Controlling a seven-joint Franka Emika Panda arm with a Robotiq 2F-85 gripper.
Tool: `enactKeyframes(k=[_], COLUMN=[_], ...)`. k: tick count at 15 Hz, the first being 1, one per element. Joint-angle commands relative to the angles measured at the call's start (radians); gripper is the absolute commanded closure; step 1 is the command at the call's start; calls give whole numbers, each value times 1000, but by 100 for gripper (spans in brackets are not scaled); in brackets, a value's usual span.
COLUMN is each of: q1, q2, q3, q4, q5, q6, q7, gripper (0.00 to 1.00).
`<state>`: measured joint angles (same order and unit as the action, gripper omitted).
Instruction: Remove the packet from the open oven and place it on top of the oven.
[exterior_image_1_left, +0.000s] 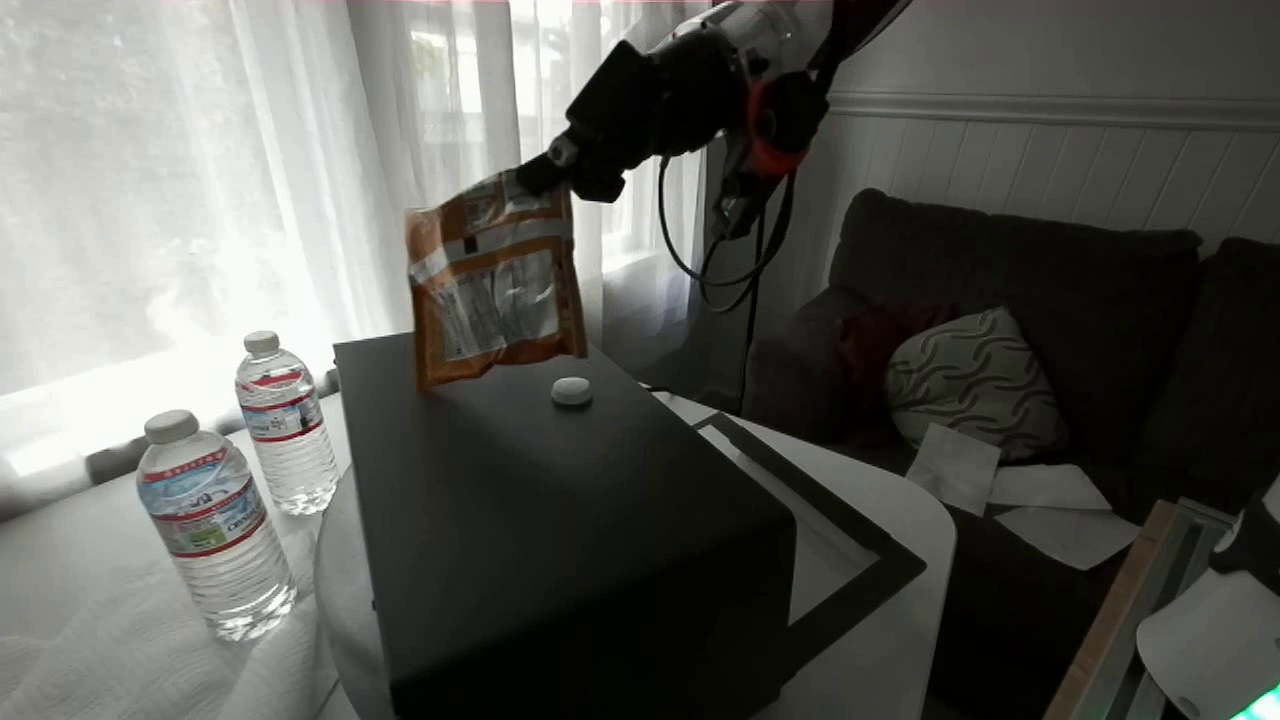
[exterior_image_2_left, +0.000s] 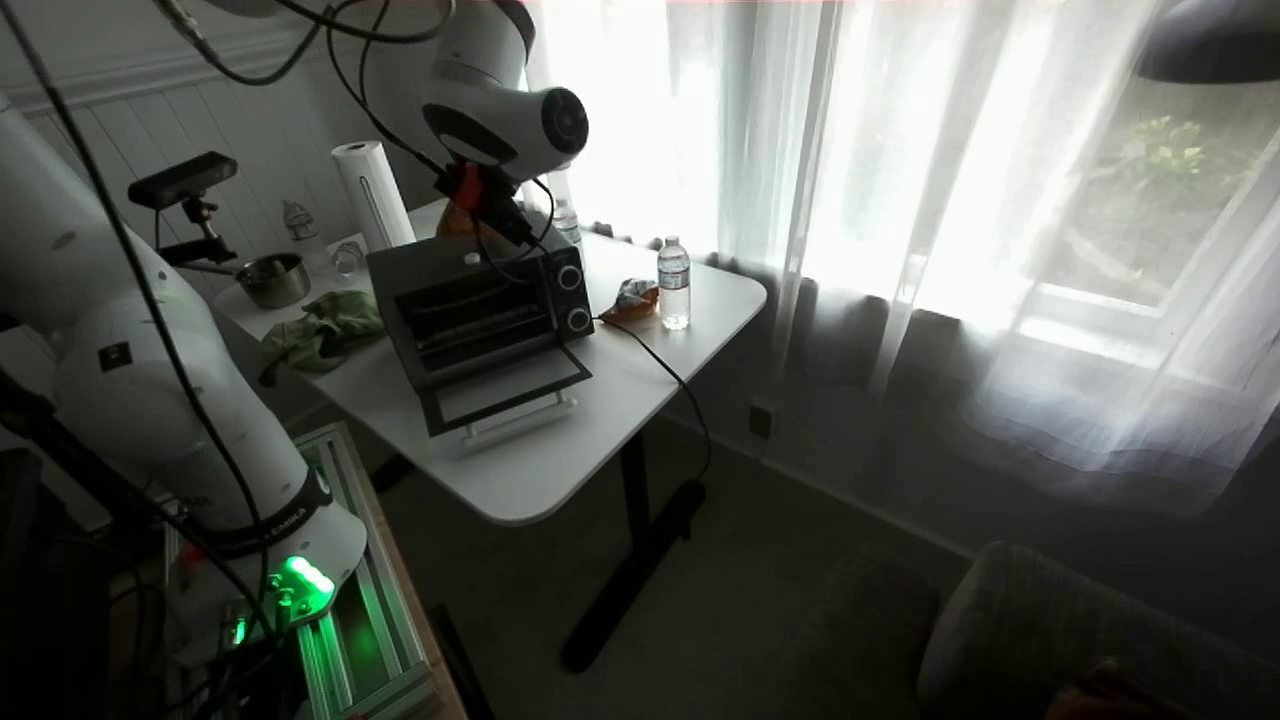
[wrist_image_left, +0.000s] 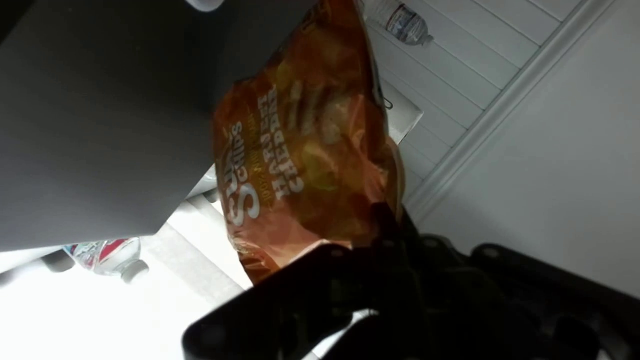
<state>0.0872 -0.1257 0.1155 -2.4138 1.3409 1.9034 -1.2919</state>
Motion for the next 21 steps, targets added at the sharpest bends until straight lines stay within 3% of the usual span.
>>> enactKeyframes(k=[1, 7, 13, 19, 20, 21], q1=[13, 22, 13, 1, -1, -1], q2=[140, 254, 252, 245, 241, 233], q3=[2, 0, -21, -44, -46, -48], q4=[88, 153, 135, 114, 110, 104], q5=[74, 95, 50, -56, -69, -91], q6=[-9, 52, 135, 128, 120, 127], q7=[-46, -23, 76, 214, 233, 255], gripper=[100, 100, 100, 100, 74, 72])
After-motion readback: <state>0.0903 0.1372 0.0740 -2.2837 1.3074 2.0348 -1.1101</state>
